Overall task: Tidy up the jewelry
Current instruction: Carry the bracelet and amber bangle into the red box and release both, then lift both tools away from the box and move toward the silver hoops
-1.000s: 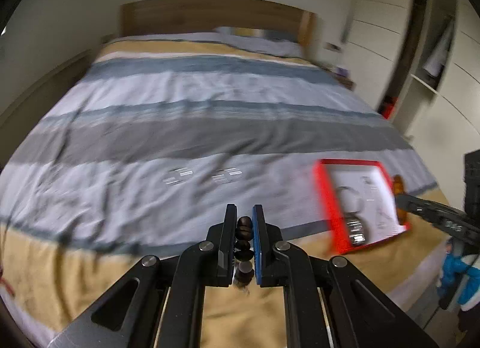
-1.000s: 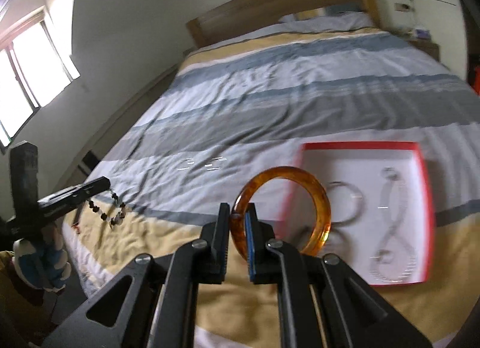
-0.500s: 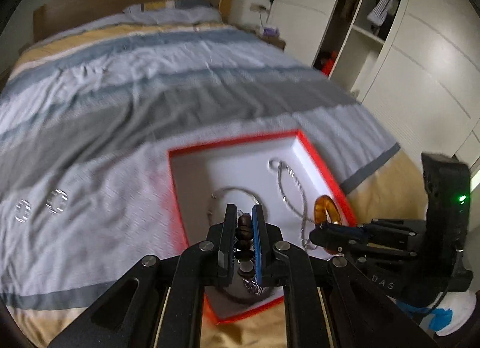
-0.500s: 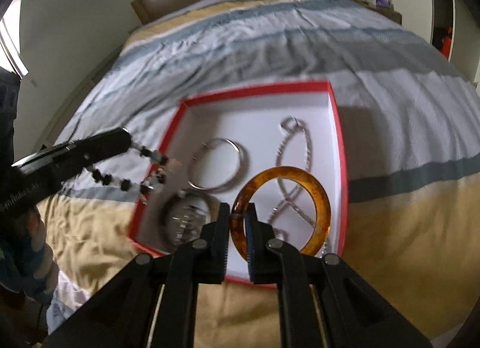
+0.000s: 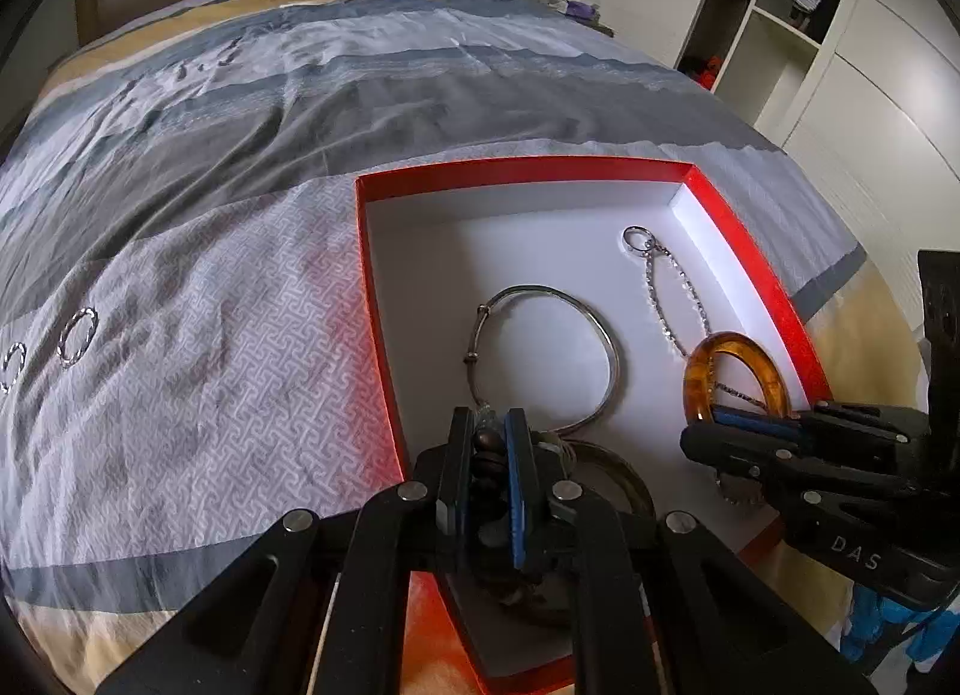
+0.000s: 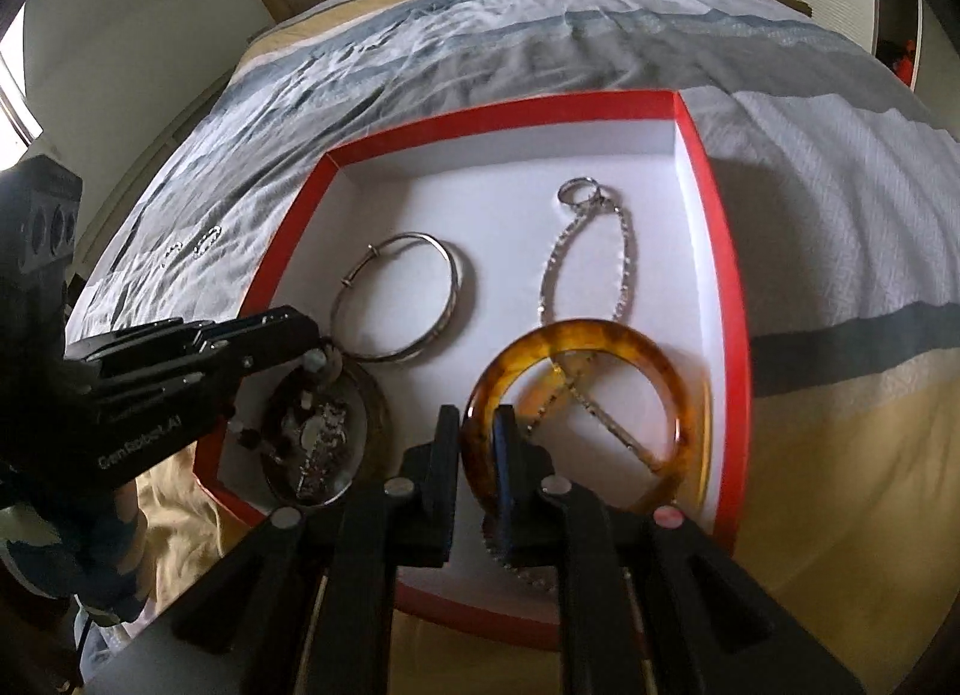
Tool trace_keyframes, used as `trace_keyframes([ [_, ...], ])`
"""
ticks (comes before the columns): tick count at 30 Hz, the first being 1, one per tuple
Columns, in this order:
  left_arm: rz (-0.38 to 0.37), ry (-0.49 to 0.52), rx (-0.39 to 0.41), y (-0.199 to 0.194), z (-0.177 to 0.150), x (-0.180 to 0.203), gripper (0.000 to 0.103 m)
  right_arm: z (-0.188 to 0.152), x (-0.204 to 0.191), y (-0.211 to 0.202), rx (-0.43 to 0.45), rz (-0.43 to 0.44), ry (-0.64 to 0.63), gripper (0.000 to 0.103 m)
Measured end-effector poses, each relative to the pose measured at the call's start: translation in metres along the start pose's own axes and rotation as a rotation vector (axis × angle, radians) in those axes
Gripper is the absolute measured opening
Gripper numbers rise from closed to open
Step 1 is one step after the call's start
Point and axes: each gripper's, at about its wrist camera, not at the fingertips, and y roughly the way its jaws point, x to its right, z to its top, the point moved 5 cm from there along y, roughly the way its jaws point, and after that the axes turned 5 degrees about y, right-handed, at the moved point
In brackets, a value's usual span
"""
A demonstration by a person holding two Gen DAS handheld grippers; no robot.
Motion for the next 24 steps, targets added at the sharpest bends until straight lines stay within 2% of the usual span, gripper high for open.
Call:
trace_keyframes([
  [3,-0.003,-0.002,-0.003,0.0,0.0,0.001,0.015,-0.001,0.0,-0.001,0.0,-0.002,0.005,0.012],
  [6,-0.022,0.0,0.005,-0.005,0.0,0.004,0.023,0.0,0.0,-0.003,0.006,0.003,0.005,0.018],
  [8,-0.031,0.0,0.017,-0.011,0.0,0.008,0.032,0.0,-0.001,-0.008,0.017,0.008,0.004,0.028],
  [10,-0.026,0.0,0.028,-0.017,0.001,0.009,0.04,0.001,-0.002,-0.013,0.025,0.002,0.0,0.03],
  [19,-0.001,-0.039,0.094,-0.067,-0.008,0.003,0.041,-0.008,0.0,-0.054,0.078,-0.027,0.018,0.03],
  [24,0.053,-0.046,0.135,-0.106,-0.021,0.001,0.047,-0.017,-0.008,-0.084,0.115,-0.028,0.026,0.03],
])
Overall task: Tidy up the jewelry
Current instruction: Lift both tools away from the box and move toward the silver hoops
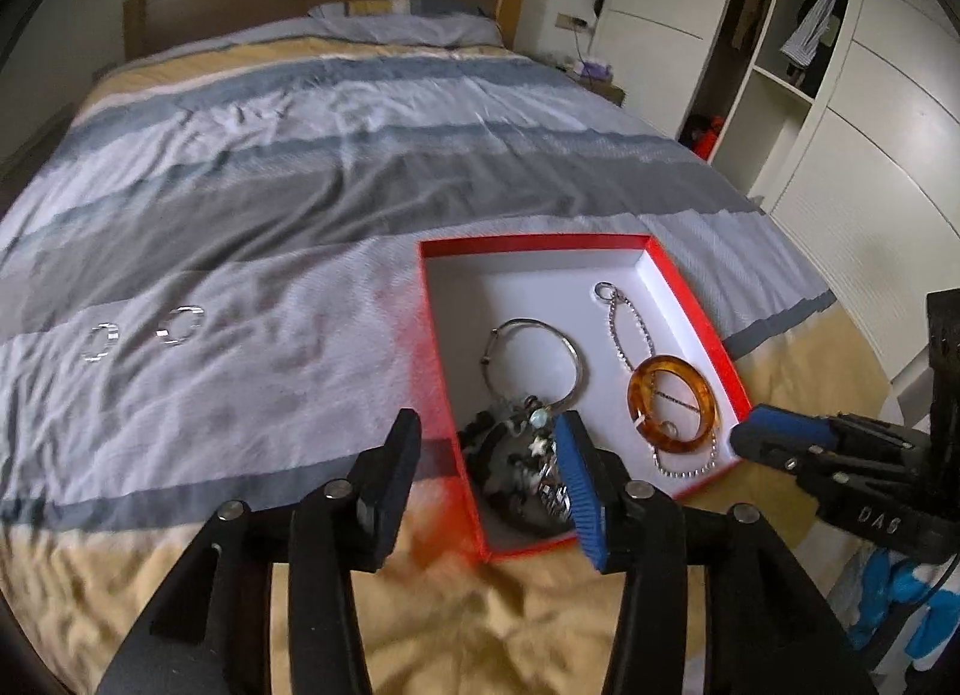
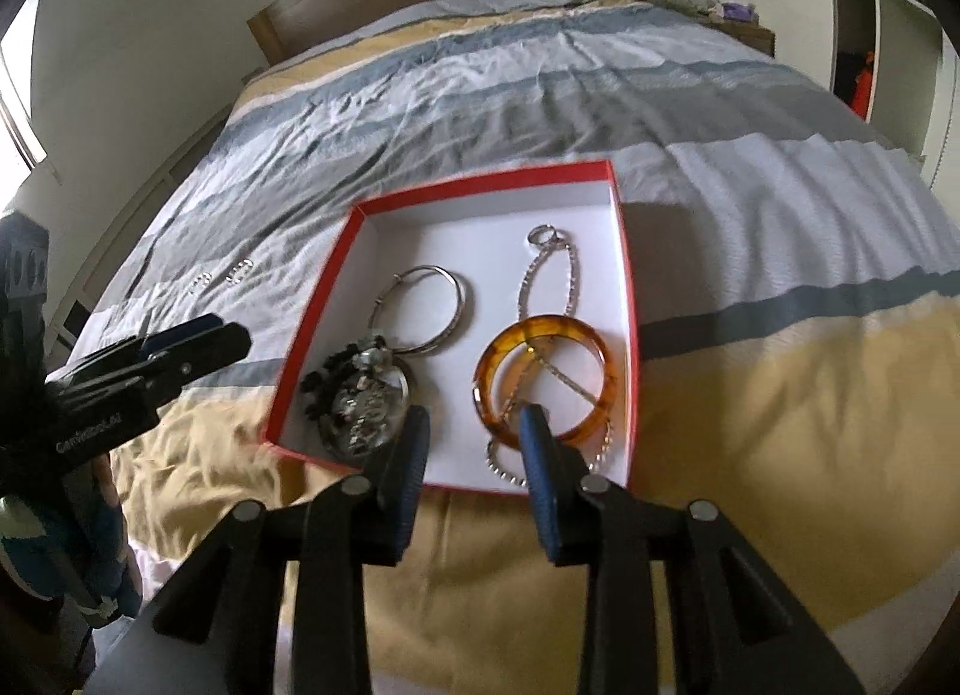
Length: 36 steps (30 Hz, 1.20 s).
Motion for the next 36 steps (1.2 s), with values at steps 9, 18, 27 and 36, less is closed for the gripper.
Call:
trace_keyframes([
  [9,0.117,0.029,0.07,-0.082,-0.025,-0.005,0.061,-0.023,-0.037,-0.052,0.049,0.027,-0.021,0.03],
  [18,0.207,0.034,0.172,-0.156,-0.052,-0.01,0.078,-0.048,-0.072,-0.087,0.076,0.05,-0.04,0.03],
  [27,0.245,0.009,0.231,-0.205,-0.076,-0.022,0.08,-0.067,-0.111,-0.118,0.104,0.069,-0.088,0.03],
  [36,0.303,-0.014,0.253,-0.229,-0.092,-0.041,0.083,-0.077,-0.146,-0.126,0.108,0.108,-0.133,0.03],
])
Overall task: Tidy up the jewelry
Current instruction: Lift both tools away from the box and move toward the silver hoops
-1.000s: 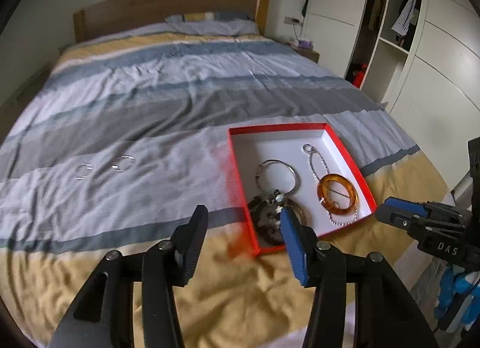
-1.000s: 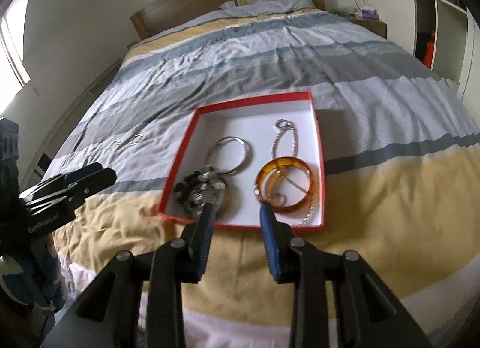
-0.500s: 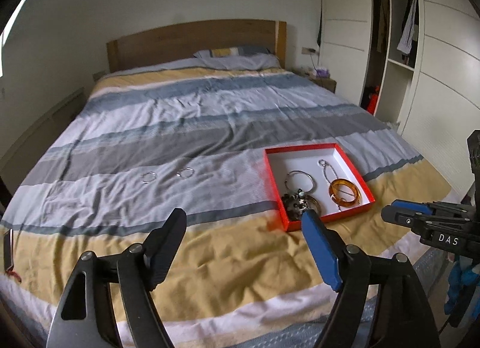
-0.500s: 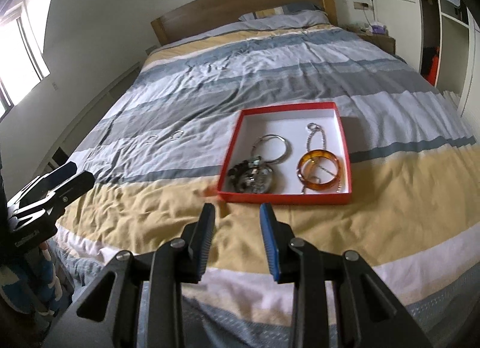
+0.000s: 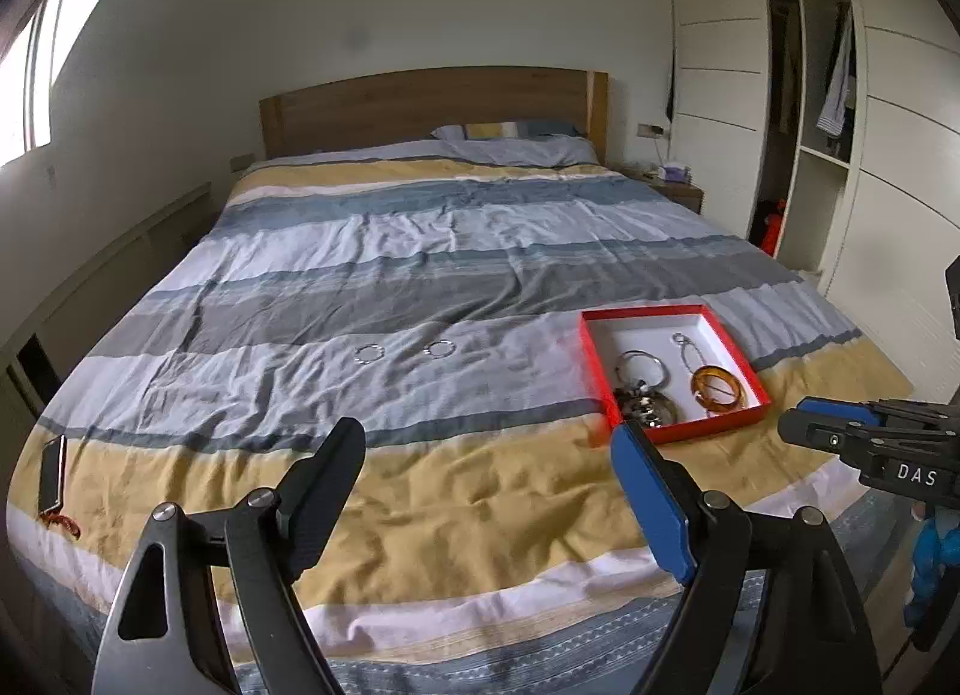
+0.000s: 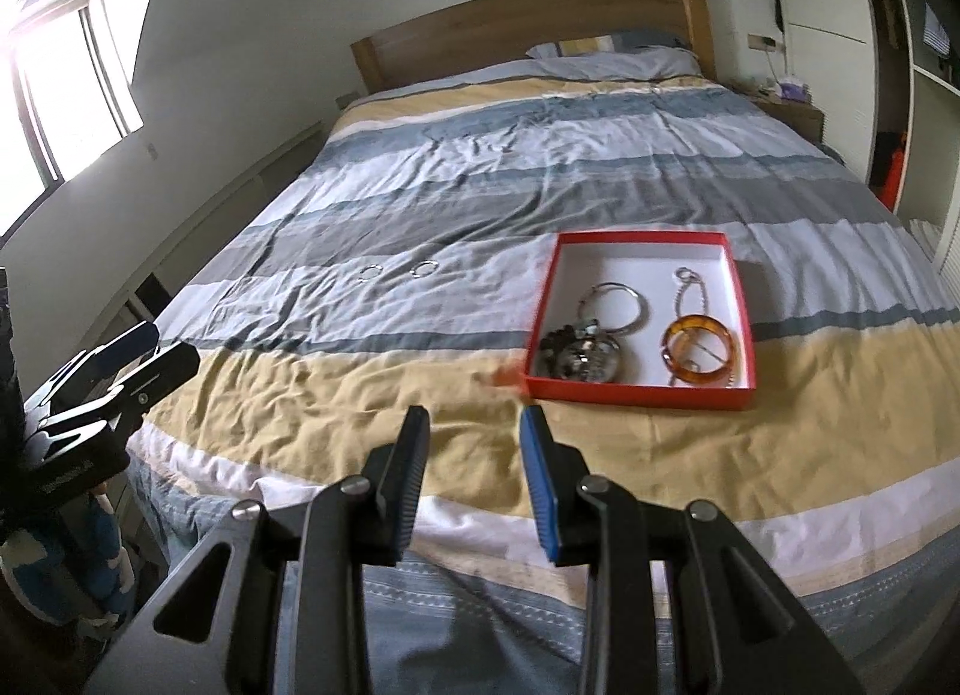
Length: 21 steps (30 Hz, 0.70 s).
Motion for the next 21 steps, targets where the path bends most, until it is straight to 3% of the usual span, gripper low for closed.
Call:
trace_keyframes([
  [13,0.033,-0.062,0.003,0.025,-0.009,-0.035,0.086,0.003,-0.018,0.035,-0.049,0.014,-0.033,0.033],
  [21,-0.004,-0.058,-0.089,0.071,-0.016,-0.053,0.089,0.015,-0.025,0.084,-0.097,0.023,-0.033,0.033],
])
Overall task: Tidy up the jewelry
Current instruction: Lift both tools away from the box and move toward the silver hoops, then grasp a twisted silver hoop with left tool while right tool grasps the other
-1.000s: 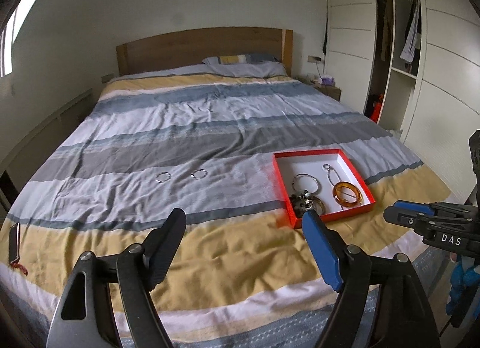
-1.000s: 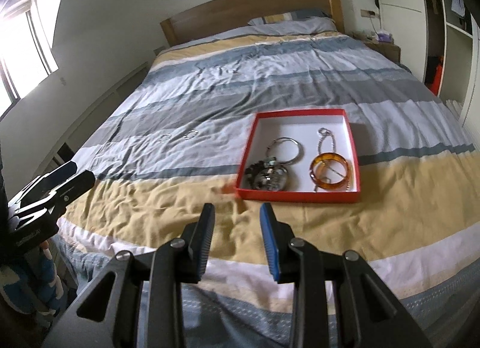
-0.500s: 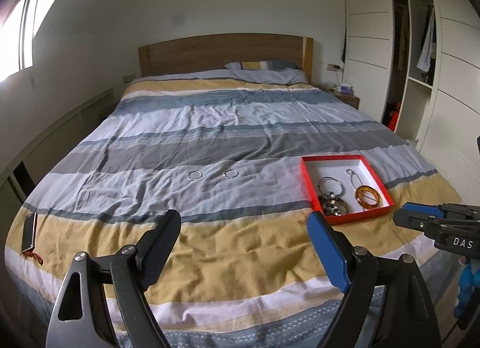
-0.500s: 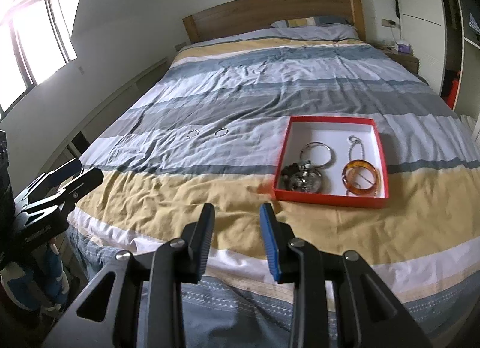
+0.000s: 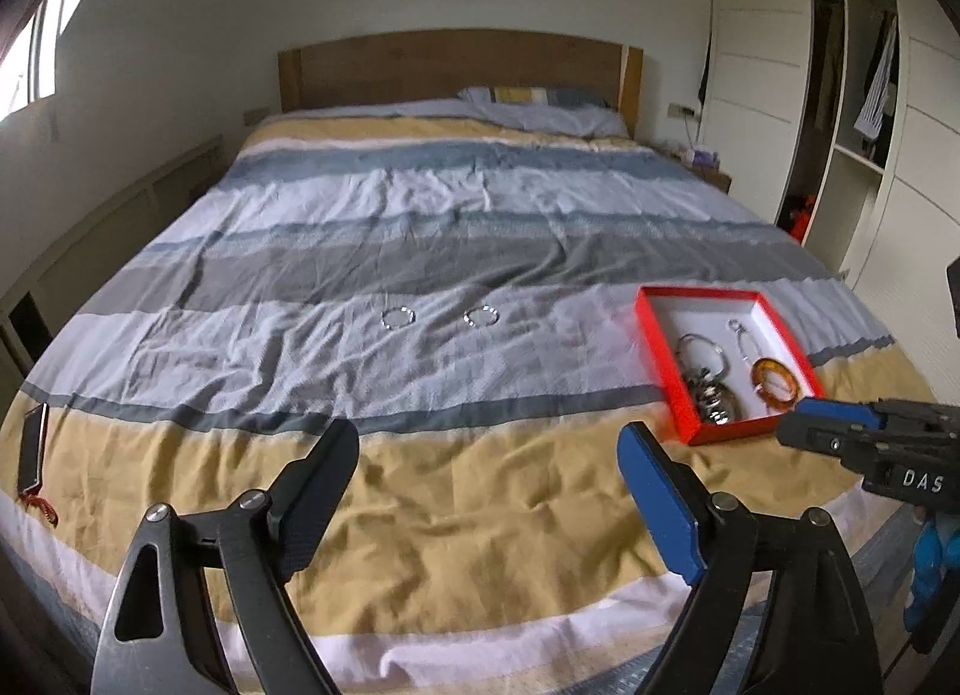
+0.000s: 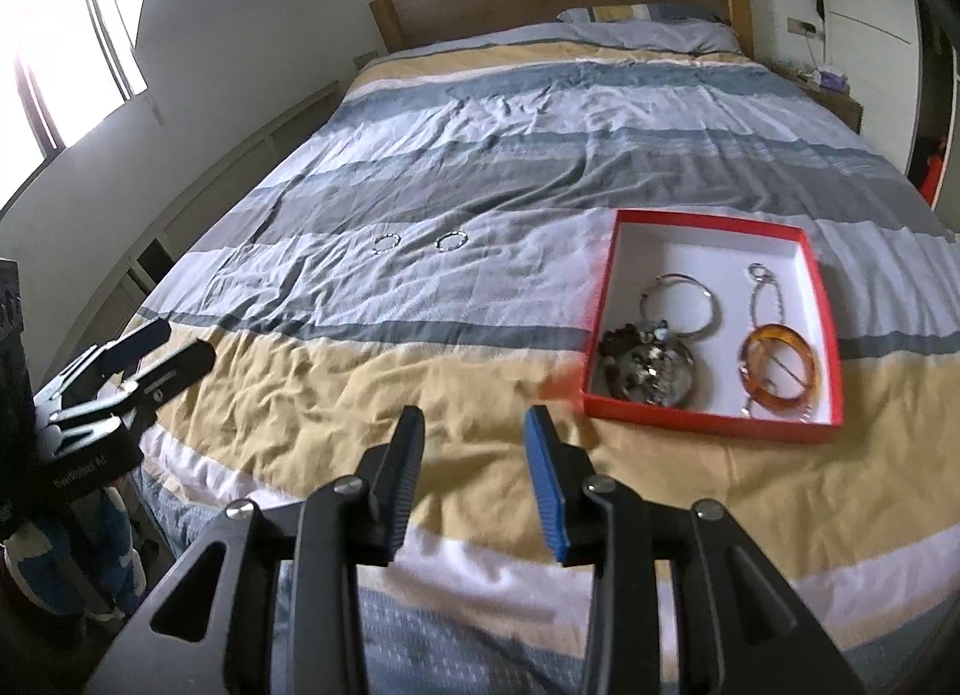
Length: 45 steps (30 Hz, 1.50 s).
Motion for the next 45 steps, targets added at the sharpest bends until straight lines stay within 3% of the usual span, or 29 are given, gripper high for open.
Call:
trace_keyframes([
  [11,0.006,-0.133,-0.133,0.087,-0.022,-0.069,0.089,0.045,-0.022,0.094,-0.078,0.035,-0.06,0.041],
  [18,0.001,-0.185,-0.162,0.157,0.004,-0.113,0.089,0.085,-0.042,0.171,-0.11,0.051,-0.114,0.042],
  [28,-0.061,-0.114,-0.236,0.261,0.027,-0.128,0.09,0.111,-0.038,0.267,-0.186,0.011,-0.199,0.046],
  [37,-0.08,0.02,-0.251,0.31,0.046,-0.127,0.09,0.126,-0.044,0.303,-0.22,0.033,-0.332,0.051],
  [43,-0.081,0.055,-0.228,0.322,0.046,-0.129,0.078,0.136,-0.042,0.317,-0.211,0.045,-0.337,0.052],
  [45,-0.08,0.052,-0.212,0.321,0.046,-0.129,0.066,0.137,-0.044,0.321,-0.203,0.048,-0.335,0.052],
])
